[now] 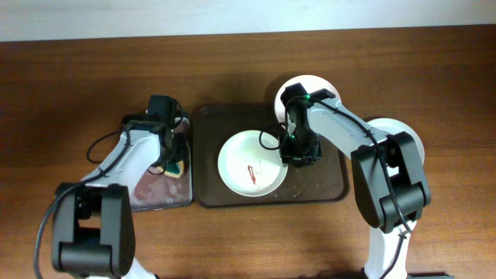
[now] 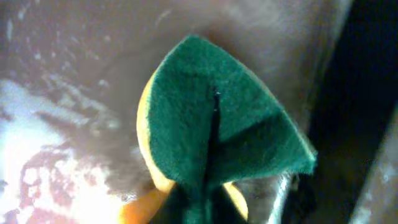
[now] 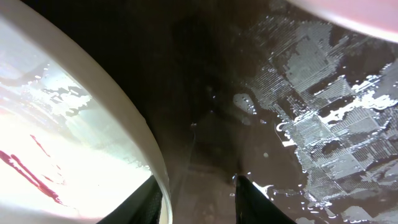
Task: Clean dirty plates on tray and stack at the side
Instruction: 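Dip the sponge in the soapy water with the left gripper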
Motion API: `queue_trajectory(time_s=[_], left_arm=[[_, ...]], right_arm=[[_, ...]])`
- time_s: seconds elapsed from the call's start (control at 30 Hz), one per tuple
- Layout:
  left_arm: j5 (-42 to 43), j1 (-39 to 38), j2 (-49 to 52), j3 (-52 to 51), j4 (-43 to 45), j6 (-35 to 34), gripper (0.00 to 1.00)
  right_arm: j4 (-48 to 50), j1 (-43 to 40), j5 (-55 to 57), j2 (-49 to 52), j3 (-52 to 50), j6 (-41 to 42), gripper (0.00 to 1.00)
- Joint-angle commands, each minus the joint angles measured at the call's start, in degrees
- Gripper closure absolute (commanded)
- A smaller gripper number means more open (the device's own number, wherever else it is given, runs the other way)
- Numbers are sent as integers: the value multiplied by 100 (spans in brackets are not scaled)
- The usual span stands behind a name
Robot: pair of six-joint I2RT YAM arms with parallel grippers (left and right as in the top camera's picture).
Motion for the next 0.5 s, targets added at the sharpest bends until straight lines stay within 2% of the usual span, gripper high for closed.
queue_trajectory(time_s=[0.0,0.07,0.47], left_arm=[[-4,-20,-450,28,31,-79,11],[-7,-20,-417,24,33,-76,7],[-55,-17,127,-17,815,-74,11]], right_arm=[[-17,-17,94,-140,35,-39,61],[-20,-17,94,-140,35,-39,61],[-42,-17,94,-140,35,-46,61]])
